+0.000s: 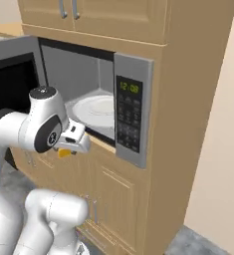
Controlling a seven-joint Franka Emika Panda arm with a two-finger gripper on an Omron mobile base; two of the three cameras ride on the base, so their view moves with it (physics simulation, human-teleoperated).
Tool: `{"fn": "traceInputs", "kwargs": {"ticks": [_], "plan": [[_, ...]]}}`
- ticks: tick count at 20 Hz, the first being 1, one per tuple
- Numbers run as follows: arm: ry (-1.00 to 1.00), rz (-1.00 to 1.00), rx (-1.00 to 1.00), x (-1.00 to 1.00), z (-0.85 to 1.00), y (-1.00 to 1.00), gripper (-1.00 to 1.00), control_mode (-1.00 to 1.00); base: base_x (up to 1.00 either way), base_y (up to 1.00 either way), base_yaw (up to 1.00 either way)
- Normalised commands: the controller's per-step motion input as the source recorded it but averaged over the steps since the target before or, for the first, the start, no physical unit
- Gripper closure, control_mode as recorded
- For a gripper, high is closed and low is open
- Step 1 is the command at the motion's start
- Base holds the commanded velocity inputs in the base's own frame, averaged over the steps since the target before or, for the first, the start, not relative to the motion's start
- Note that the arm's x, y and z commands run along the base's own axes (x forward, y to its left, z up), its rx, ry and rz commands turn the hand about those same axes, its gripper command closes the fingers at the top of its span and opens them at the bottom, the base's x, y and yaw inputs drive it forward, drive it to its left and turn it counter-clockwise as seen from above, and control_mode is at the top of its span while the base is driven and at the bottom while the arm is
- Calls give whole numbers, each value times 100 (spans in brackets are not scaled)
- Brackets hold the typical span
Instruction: Pick the cheese from the microwave and place it on plate located on the counter.
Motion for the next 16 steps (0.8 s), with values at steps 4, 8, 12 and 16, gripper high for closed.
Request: {"fn": "traceInputs", "kwargs": {"ticks": [4,8,12,16], "plan": [[0,0,0,0,0,0,100,100,-22,0,100],[0,0,0,0,0,0,100,100,-24,0,100],[0,0,0,0,0,0,100,100,-26,0,100],[0,0,0,0,0,0,100,100,-27,3,100]]}}
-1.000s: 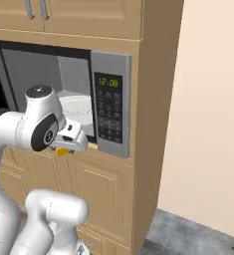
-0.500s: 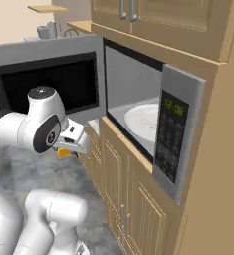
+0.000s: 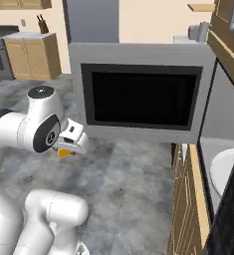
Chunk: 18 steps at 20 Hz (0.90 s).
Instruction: Pick the cheese from the microwave and place it on plate located on the counter.
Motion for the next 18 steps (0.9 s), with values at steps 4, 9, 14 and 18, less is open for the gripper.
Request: {"fn": "traceInputs", "kwargs": {"ticks": [4,9,14,18], "plan": [[0,0,0,0,0,0,100,100,-26,81,61],[0,0,0,0,0,0,100,100,21,100,-7],[0,0,0,0,0,0,100,100,81,84,-25],[0,0,0,0,0,0,100,100,100,39,-25]]}}
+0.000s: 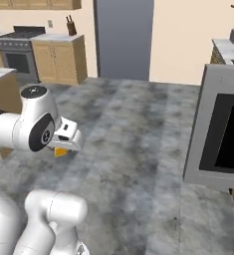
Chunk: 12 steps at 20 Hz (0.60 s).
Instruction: Pick the cheese from the microwave and place it on plate located on the counter.
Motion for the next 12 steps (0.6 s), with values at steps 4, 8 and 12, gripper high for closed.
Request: {"fn": "traceInputs", "kwargs": {"ticks": [4,8,12], "plan": [[0,0,0,0,0,0,100,100,100,11,-23],[0,0,0,0,0,0,100,100,99,0,-43],[0,0,0,0,0,0,100,100,56,2,-70]]}}
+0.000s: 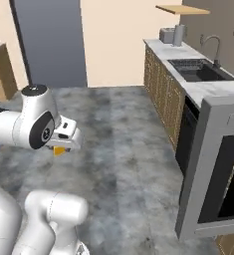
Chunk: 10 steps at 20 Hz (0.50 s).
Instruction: Pick the cheese from the microwave and place it on plate located on the counter.
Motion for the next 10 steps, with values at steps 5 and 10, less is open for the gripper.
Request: {"fn": "traceInputs", "kwargs": {"ticks": [5,10], "plan": [[0,0,0,0,0,0,100,100,14,20,-87],[0,0,0,0,0,0,100,100,18,29,-87]]}}
